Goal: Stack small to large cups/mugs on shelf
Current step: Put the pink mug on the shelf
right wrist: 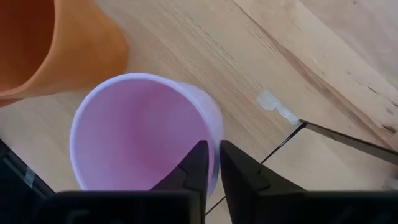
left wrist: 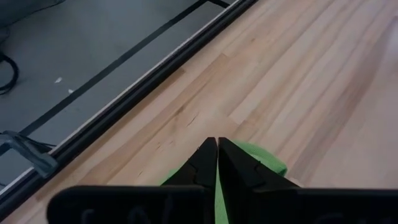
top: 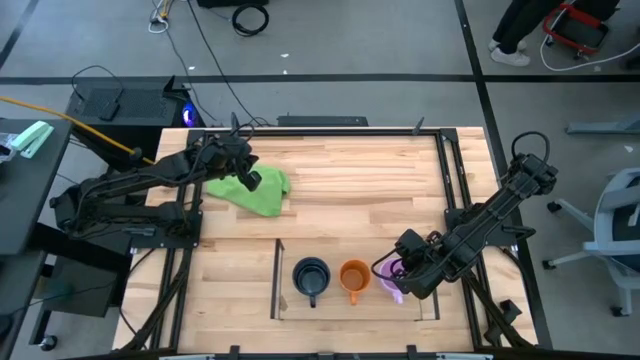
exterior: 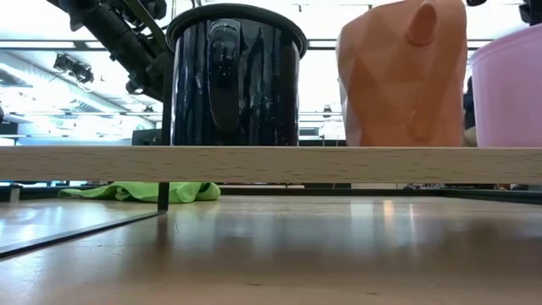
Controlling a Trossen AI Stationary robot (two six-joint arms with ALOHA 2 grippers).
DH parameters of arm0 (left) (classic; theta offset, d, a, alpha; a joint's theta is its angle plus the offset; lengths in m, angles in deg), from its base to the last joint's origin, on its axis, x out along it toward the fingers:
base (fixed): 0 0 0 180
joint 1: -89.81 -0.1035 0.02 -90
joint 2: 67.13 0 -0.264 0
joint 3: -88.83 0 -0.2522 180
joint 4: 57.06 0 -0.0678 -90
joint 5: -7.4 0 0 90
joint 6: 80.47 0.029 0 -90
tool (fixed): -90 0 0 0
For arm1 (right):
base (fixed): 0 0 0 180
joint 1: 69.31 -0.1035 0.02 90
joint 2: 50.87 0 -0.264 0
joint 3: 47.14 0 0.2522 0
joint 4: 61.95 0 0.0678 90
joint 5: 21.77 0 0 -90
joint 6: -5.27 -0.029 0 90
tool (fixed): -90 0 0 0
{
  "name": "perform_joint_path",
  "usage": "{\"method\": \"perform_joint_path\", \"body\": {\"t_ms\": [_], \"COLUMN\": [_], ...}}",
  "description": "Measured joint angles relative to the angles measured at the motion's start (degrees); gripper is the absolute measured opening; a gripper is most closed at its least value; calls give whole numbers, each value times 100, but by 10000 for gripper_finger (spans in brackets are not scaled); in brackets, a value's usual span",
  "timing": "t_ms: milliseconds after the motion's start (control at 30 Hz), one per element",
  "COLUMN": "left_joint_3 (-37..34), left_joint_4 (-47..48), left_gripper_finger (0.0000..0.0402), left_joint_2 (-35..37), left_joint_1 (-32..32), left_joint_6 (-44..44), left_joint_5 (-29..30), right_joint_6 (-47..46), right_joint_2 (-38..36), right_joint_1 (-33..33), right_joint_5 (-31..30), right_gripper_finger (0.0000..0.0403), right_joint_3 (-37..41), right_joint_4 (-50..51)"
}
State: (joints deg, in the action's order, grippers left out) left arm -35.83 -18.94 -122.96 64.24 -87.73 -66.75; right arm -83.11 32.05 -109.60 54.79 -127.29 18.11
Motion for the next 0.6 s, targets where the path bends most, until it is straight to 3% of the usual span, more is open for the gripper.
{"method": "perform_joint_path", "body": {"t_ms": [600], "left_joint_3": [0], "left_joint_4": [-2], "left_gripper_finger": [25], "left_joint_2": [0], "left_joint_1": [2], "left_joint_6": [-2], "left_joint_5": [-178], "right_joint_6": [0], "right_joint_2": [-120], "right_joint_1": [0], "right_joint_5": [19], "right_gripper_finger": [68], "right_joint_3": [0], "right_joint_4": [20]}}
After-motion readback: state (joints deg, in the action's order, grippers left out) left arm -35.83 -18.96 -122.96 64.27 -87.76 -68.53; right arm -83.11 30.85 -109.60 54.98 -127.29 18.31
